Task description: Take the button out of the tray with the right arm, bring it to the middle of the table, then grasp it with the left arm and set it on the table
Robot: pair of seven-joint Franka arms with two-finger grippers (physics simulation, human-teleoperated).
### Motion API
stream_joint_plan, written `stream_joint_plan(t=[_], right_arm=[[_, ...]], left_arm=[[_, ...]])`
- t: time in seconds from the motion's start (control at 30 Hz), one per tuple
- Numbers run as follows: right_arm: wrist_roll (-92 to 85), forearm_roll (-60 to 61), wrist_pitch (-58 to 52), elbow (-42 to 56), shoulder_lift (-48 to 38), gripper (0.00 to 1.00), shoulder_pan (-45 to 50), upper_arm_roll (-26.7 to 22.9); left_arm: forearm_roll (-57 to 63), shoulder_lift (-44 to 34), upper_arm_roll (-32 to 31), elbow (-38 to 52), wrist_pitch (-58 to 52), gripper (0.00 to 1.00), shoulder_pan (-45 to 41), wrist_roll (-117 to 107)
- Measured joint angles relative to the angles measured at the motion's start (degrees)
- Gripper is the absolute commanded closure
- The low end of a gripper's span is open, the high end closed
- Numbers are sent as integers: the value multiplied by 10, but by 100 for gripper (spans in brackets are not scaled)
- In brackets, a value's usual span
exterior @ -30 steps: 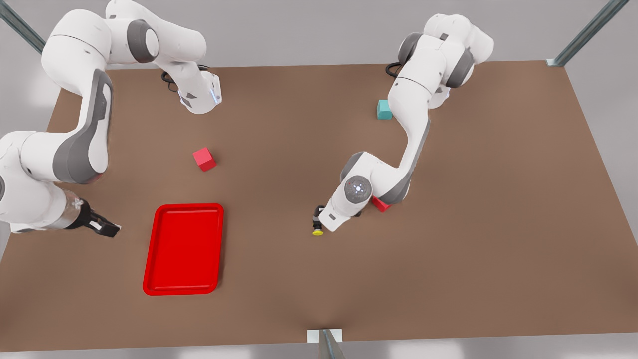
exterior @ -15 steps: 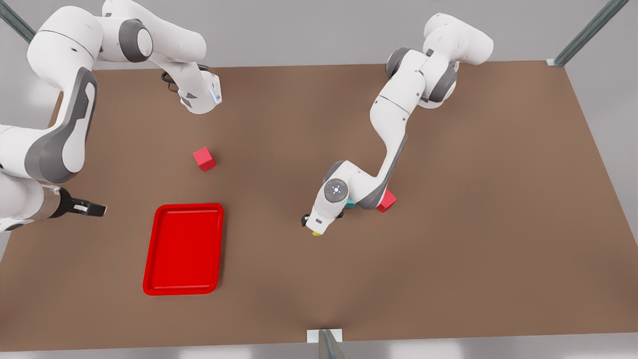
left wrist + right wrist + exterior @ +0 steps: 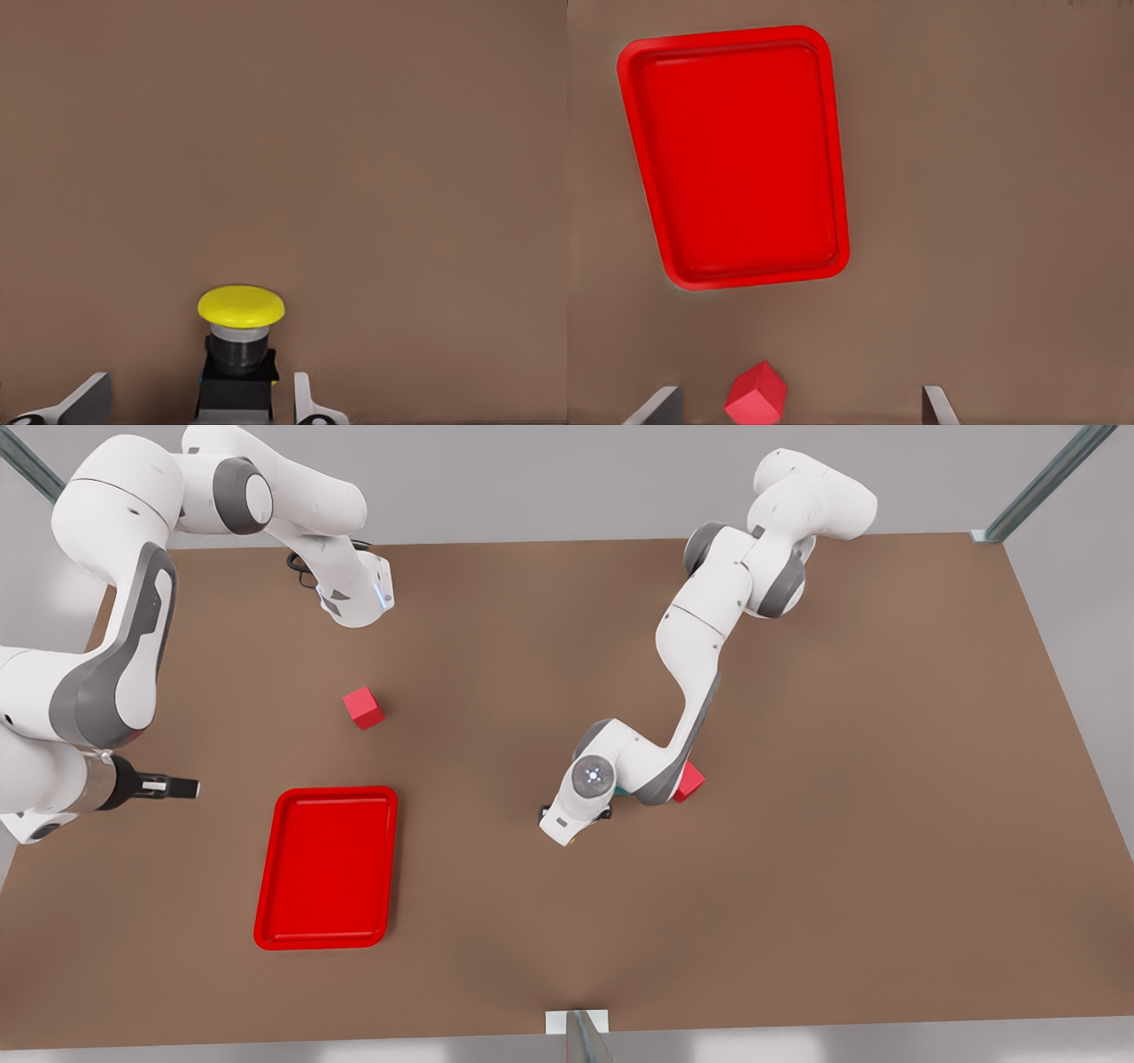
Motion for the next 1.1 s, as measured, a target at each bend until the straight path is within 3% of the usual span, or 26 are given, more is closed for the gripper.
stream_joint_plan(t=[0.3, 0.7, 1.1], right_arm=[[-25, -2, -5, 2, 0, 0, -2, 0], [-45, 3, -5, 2, -1, 0, -8, -2], [-55, 5, -6, 2, -1, 0, -6, 0]], left_arm=[[15, 28, 1, 47, -62, 0, -2, 55], [23, 37, 1, 48, -48, 0, -12, 98], [25, 37, 4, 59, -42, 21, -12, 119]])
